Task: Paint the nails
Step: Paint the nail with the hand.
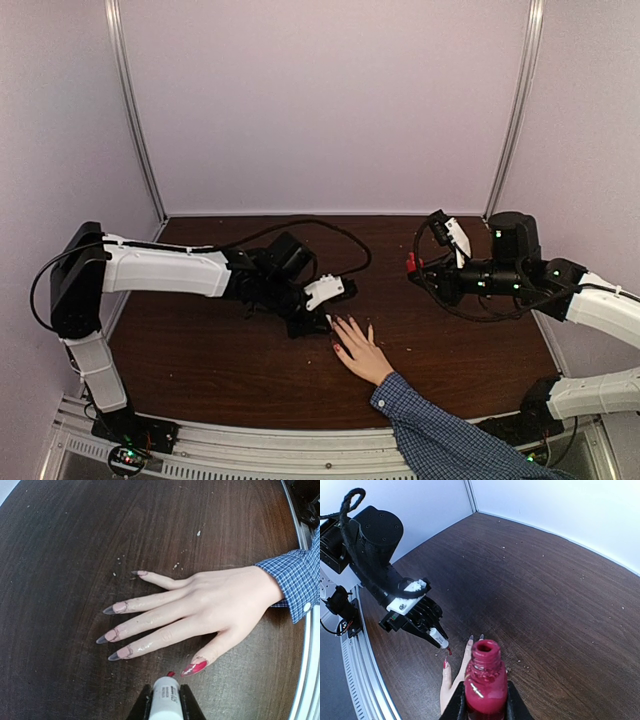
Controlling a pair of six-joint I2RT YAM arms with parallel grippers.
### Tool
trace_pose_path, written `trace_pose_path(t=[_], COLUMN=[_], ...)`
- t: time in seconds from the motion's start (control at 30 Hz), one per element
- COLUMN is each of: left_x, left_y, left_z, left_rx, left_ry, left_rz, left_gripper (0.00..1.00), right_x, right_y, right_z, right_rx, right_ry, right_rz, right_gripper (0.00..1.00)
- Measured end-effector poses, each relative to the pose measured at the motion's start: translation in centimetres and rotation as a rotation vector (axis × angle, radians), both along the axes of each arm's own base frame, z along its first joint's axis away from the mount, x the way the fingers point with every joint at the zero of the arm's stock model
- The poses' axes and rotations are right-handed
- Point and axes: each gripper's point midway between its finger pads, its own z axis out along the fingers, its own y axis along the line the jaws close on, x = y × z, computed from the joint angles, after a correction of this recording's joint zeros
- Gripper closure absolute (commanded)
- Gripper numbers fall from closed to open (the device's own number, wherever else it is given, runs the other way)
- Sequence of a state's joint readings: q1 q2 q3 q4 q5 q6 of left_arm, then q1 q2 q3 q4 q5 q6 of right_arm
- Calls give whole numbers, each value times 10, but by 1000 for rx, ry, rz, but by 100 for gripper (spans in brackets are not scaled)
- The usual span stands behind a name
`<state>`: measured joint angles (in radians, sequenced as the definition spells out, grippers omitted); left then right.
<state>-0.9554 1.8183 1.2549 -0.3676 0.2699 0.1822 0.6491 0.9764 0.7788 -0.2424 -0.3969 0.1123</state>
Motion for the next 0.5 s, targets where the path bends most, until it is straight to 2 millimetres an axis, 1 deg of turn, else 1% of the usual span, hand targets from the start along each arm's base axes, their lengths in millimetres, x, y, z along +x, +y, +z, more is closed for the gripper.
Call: trace_pose_path(t=[0.13,0.27,0.33,0.43,0.5], left_x=[1,2,2,1,-2], left_y=[2,5,5,2,-4], left_z=[16,43,53,65,72], left_rx=[-25,-69,-82,-73,-63], left_ry=[-28,-62,-72,-84,-88], left_rz=[9,29,32,31,25], left_gripper=[100,100,100,100,100], right_x=[0,-1,-1,-1,-1], right_y=[0,0,0,-2,-4], right_z=[0,1,2,5,6], right_rx=[0,2,5,8,9], right_ry=[1,-1,-5,-11,-14], right_rz=[1,2,1,-5,-14], right_gripper=[100,100,100,100,100])
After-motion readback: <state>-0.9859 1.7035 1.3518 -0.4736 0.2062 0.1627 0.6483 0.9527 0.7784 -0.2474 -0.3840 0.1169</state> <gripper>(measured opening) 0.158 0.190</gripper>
